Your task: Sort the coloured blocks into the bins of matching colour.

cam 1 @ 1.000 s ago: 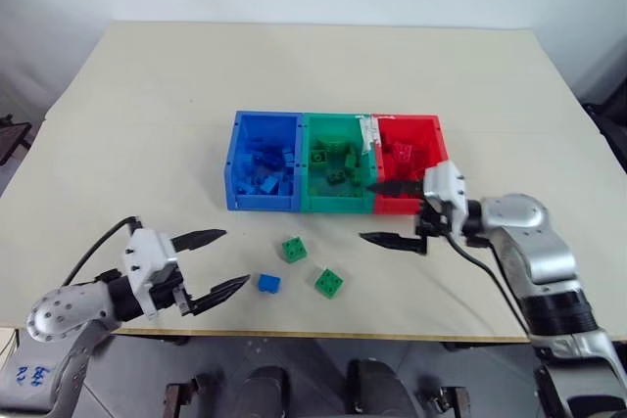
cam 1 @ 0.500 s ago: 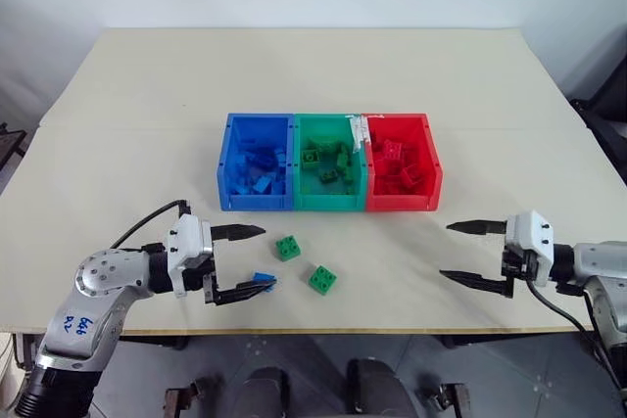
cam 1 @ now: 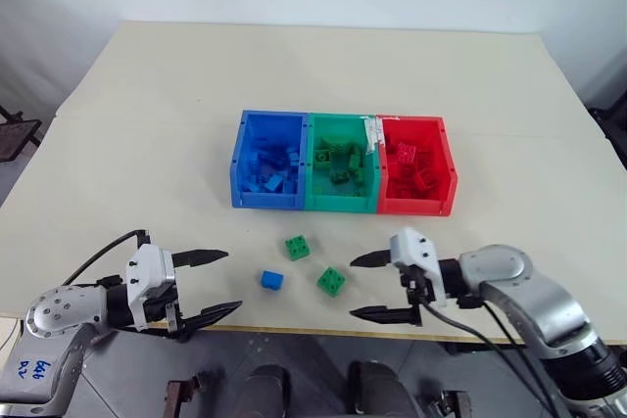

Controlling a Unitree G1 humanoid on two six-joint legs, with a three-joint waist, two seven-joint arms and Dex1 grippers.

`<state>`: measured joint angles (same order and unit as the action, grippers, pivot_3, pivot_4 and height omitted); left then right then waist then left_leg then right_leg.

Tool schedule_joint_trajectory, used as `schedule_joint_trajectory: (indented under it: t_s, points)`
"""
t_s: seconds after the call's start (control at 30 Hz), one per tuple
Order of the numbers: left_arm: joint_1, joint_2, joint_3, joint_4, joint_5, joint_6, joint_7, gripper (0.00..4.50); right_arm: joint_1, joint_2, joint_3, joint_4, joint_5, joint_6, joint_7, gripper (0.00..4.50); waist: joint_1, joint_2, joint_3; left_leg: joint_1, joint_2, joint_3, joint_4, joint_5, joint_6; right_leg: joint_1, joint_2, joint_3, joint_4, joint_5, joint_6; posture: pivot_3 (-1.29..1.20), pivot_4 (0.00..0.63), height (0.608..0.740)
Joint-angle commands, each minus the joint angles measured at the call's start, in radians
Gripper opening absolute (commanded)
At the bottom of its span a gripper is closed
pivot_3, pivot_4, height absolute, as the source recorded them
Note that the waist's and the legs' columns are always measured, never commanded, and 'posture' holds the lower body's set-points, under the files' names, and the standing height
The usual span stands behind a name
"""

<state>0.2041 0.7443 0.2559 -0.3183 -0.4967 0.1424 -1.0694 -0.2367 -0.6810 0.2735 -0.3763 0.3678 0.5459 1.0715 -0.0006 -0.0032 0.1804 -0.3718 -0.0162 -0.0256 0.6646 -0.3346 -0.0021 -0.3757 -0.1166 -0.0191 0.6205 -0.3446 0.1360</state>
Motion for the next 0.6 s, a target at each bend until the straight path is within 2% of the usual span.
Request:
schedule_joint_trajectory:
  t_s: [0.03,0.13,0.17,0.23,0.47,0.5,0.6]
  points:
    - [0.016,-0.009,0.014,-0.054,-0.019,0.001,0.015,4.5,-0.026,0.051,0.043,0.007,-0.065,-0.019,-0.077,4.49,-0.001,0.0,0.0,0.0,0.0,0.0,0.0,0.0,0.0,0.0,0.0,0.0,0.0,0.0,0.0,0.0,0.15,0.74]
    - [0.019,-0.01,0.013,-0.067,-0.021,0.009,0.024,4.5,-0.044,0.088,0.068,0.033,-0.113,-0.041,-0.116,4.49,-0.003,0.0,0.0,0.0,0.0,0.0,0.0,0.0,0.0,0.0,0.001,0.0,0.001,0.0,0.0,0.0,0.15,0.74]
    - [0.018,-0.01,0.013,-0.069,-0.022,0.012,0.025,4.5,-0.048,0.1,0.076,0.043,-0.128,-0.048,-0.13,4.31,-0.003,0.0,0.0,0.0,0.0,0.0,0.0,0.0,0.0,0.0,0.001,0.0,0.001,0.0,0.0,0.0,0.15,0.74]
    - [0.018,-0.009,0.013,-0.072,-0.023,0.014,0.029,4.5,-0.05,0.117,0.083,0.052,-0.145,-0.059,-0.146,3.89,-0.004,0.0,0.0,0.0,0.0,0.0,0.0,0.0,0.0,-0.001,0.001,-0.001,0.001,0.0,0.0,0.0,0.15,0.74]
    - [0.017,-0.007,0.016,-0.074,-0.026,0.02,0.033,4.5,-0.048,0.135,0.069,0.067,-0.155,-0.075,-0.152,1.66,-0.004,0.0,0.0,0.0,0.0,0.0,0.0,0.0,0.0,-0.001,0.001,-0.001,0.001,0.0,0.0,0.0,0.15,0.74]
    - [0.015,-0.007,0.017,-0.074,-0.028,0.02,0.033,4.5,-0.049,0.136,0.059,0.068,-0.145,-0.09,-0.142,1.47,-0.004,0.0,0.0,0.0,0.0,0.0,0.0,0.0,0.0,0.0,0.001,-0.001,0.001,0.0,0.0,0.0,0.15,0.74]
    - [0.006,-0.012,0.02,-0.074,-0.036,0.022,0.039,4.5,-0.055,0.147,0.023,0.064,-0.09,-0.116,-0.104,1.46,-0.004,0.0,0.0,0.0,0.0,0.0,0.0,0.0,0.0,0.0,0.001,-0.002,0.001,0.0,0.0,0.0,0.15,0.74]
